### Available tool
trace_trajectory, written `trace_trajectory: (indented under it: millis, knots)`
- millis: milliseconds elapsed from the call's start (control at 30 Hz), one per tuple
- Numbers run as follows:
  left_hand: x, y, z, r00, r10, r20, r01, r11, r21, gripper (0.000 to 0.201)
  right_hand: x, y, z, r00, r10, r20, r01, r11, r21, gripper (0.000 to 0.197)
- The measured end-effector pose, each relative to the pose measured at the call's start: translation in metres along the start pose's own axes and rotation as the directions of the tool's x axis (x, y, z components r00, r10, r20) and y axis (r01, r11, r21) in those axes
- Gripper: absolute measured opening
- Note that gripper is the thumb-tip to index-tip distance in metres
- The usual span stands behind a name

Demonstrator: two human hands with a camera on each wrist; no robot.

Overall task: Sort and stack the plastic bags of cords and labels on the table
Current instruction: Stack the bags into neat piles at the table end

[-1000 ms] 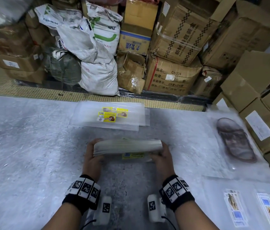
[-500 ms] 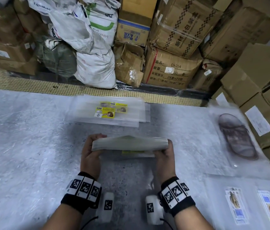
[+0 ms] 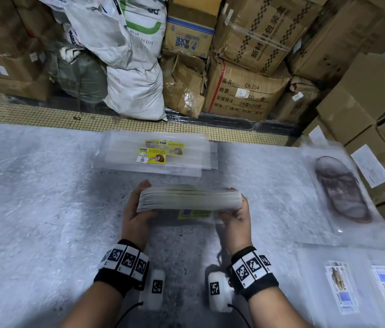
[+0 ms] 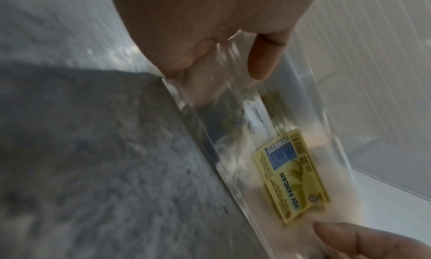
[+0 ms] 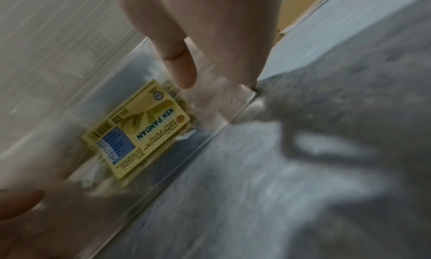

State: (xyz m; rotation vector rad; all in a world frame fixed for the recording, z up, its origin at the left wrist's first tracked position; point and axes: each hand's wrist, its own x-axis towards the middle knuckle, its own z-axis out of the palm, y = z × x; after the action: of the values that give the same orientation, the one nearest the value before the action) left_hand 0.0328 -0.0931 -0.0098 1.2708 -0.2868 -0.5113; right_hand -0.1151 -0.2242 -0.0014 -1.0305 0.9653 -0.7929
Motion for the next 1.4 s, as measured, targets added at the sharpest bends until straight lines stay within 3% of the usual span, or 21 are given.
trace_trajectory:
  millis: [267, 533, 767, 900, 1033, 1200, 1400]
  knots:
    - [0.003, 0.006, -0.001, 0.995, 0.062, 0.080, -0.062, 0.998, 0.000, 0.060, -0.008, -0.018, -0.001, 0.997, -0.057, 0.055, 0.055, 0.998, 0.044, 0.056]
    - [0.009, -0.008, -0.005, 0.991, 0.022, 0.133, -0.025, 0.999, 0.021, 0.074, 0.001, 0.004, -0.010, 0.995, 0.100, 0.013, -0.099, 0.994, -0.043, 0.084]
    - [0.009, -0.008, -0.001, 0.995, 0.038, 0.089, -0.036, 0.999, -0.021, 0.052, -0.001, 0.000, -0.006, 0.999, 0.022, 0.048, -0.022, 1.000, -0.007, 0.059]
    - [0.010, -0.005, -0.003, 0.988, 0.102, 0.119, -0.106, 0.994, 0.031, 0.051, 0.001, -0.005, -0.007, 0.999, -0.016, 0.041, 0.015, 1.000, 0.003, 0.061]
    - [0.010, -0.016, -0.005, 0.993, 0.036, 0.110, -0.040, 0.999, 0.031, 0.059, 0.001, 0.005, -0.007, 0.999, 0.035, 0.021, -0.034, 0.998, -0.044, 0.064]
    - [0.012, -0.014, -0.003, 0.996, -0.039, 0.075, 0.036, 0.998, 0.042, 0.036, 0.009, 0.009, -0.013, 0.997, 0.079, 0.000, -0.079, 0.988, -0.130, 0.065]
    - [0.026, -0.010, -0.007, 0.978, -0.195, 0.071, 0.183, 0.972, 0.145, 0.014, 0.011, -0.003, -0.016, 0.992, 0.115, 0.044, -0.104, 0.975, -0.197, 0.048]
